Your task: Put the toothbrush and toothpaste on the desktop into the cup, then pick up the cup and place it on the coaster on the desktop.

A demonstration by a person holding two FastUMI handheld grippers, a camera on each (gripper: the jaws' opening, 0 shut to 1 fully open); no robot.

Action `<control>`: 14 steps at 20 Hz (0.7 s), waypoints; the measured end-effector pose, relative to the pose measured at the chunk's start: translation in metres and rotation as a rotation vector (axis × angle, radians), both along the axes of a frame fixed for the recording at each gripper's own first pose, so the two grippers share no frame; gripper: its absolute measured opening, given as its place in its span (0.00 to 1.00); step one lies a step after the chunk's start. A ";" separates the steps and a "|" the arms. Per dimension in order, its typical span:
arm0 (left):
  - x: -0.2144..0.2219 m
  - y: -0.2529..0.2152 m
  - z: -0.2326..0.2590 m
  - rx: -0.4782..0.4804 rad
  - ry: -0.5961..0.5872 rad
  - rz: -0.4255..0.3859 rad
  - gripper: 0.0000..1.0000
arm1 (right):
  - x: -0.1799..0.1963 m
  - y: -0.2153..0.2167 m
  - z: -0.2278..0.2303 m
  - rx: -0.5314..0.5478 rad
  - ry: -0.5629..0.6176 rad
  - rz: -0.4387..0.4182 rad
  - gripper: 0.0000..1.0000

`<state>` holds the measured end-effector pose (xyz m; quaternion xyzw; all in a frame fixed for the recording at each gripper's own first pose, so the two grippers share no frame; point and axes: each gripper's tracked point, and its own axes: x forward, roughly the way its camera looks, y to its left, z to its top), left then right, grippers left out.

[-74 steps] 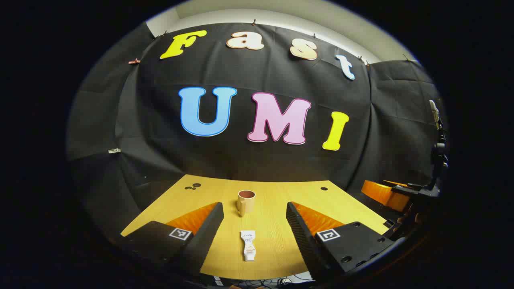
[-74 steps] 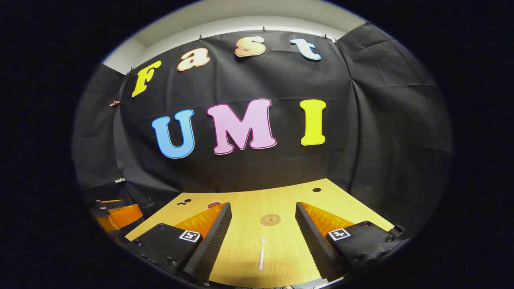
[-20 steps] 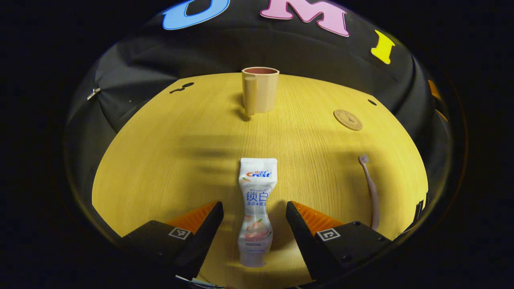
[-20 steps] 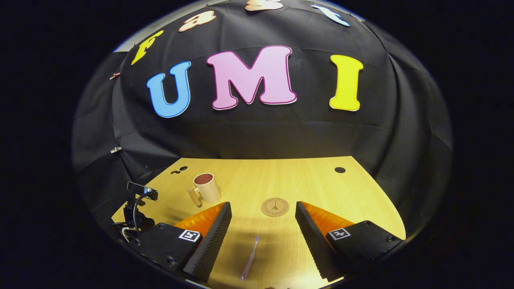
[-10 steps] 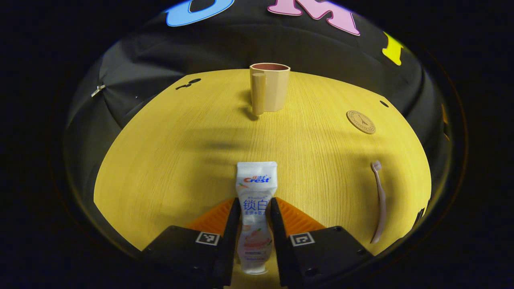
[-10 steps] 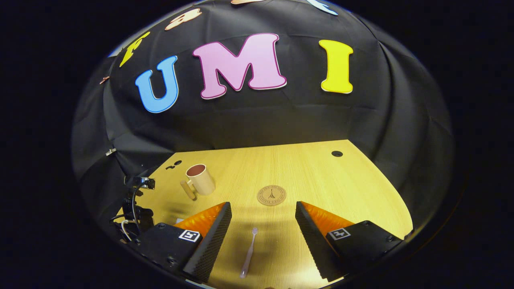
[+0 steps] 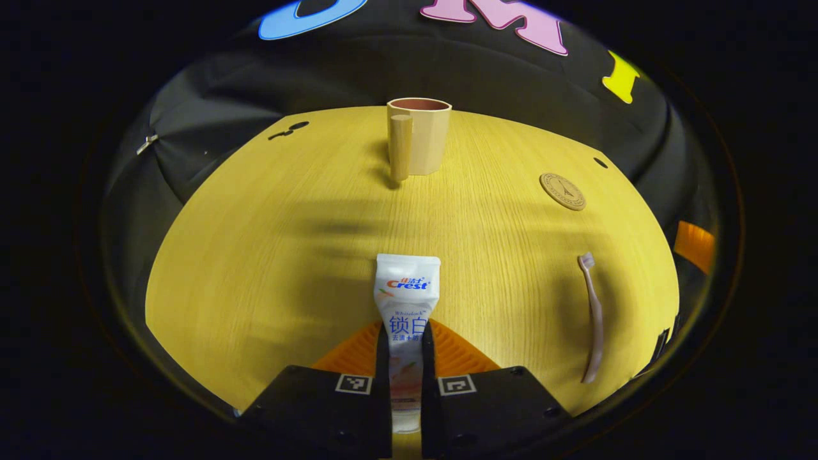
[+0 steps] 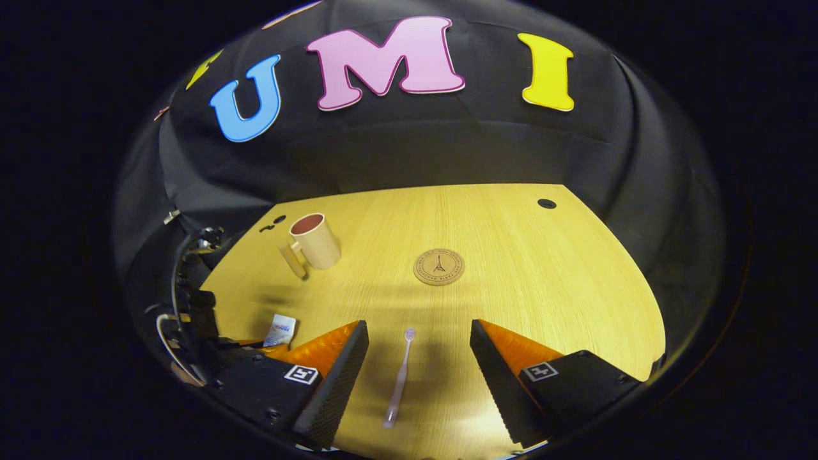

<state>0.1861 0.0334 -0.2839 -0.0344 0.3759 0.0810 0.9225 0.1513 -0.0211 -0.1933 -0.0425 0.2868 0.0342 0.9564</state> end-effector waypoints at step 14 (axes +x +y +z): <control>-0.085 0.023 0.091 -0.097 -0.193 0.070 0.22 | -0.022 0.007 -0.104 -0.141 0.293 -0.063 0.99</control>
